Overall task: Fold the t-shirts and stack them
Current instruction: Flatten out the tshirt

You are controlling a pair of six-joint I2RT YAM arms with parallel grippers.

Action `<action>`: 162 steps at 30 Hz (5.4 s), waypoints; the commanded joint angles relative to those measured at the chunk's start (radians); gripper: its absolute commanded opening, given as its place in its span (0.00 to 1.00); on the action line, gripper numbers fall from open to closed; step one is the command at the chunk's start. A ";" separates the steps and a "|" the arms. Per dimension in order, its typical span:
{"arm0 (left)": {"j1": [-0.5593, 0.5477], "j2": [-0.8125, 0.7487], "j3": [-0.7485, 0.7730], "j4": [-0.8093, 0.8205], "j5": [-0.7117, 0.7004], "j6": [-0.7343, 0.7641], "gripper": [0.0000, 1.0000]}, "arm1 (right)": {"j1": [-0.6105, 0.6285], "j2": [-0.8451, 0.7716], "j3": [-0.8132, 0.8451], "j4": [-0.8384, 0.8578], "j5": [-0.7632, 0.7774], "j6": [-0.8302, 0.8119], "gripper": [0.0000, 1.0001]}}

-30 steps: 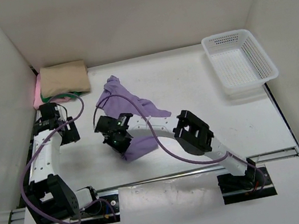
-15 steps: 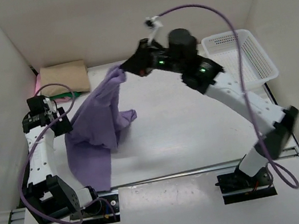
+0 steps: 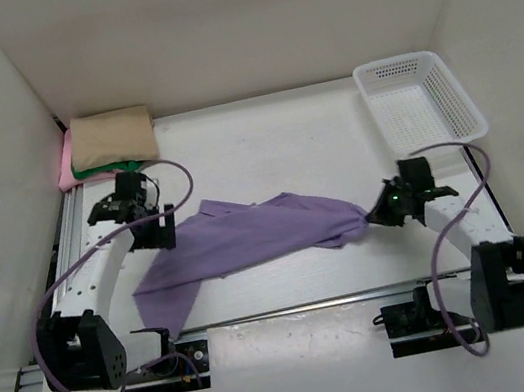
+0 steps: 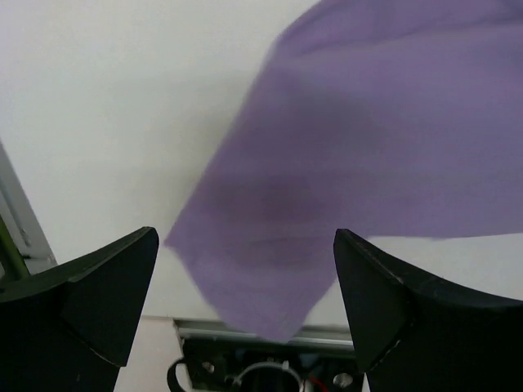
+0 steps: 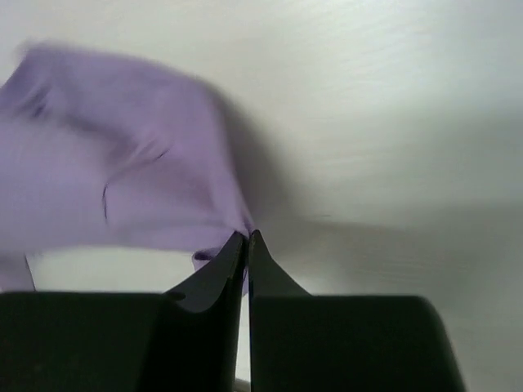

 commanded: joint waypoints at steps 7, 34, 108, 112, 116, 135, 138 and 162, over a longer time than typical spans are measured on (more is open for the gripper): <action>-0.070 -0.056 -0.276 -0.010 -0.168 -0.001 1.00 | -0.270 0.050 0.001 -0.107 -0.169 -0.038 0.40; -0.303 0.350 -0.318 0.103 0.001 -0.001 0.12 | -0.114 0.030 -0.089 -0.213 0.152 0.177 0.55; -0.518 0.161 -0.118 0.464 -0.328 -0.001 0.10 | 0.116 -0.359 0.509 -0.469 0.326 0.111 0.00; -0.446 -0.041 0.116 0.216 -0.264 -0.001 0.10 | 0.116 -0.407 0.652 -0.481 0.318 0.013 0.00; -0.372 -0.124 0.351 0.022 -0.065 -0.001 0.10 | 0.116 -0.442 0.744 -0.431 0.252 -0.064 0.00; -0.091 0.751 0.852 0.042 -0.017 -0.001 0.50 | 0.106 -0.057 0.529 -0.340 0.259 0.002 0.00; -0.091 0.711 0.910 0.025 -0.118 -0.001 0.91 | 0.096 -0.017 0.500 -0.329 0.238 0.025 0.00; -0.735 0.126 -0.183 0.160 0.041 -0.001 0.88 | 0.087 -0.215 0.186 -0.295 0.261 0.106 0.00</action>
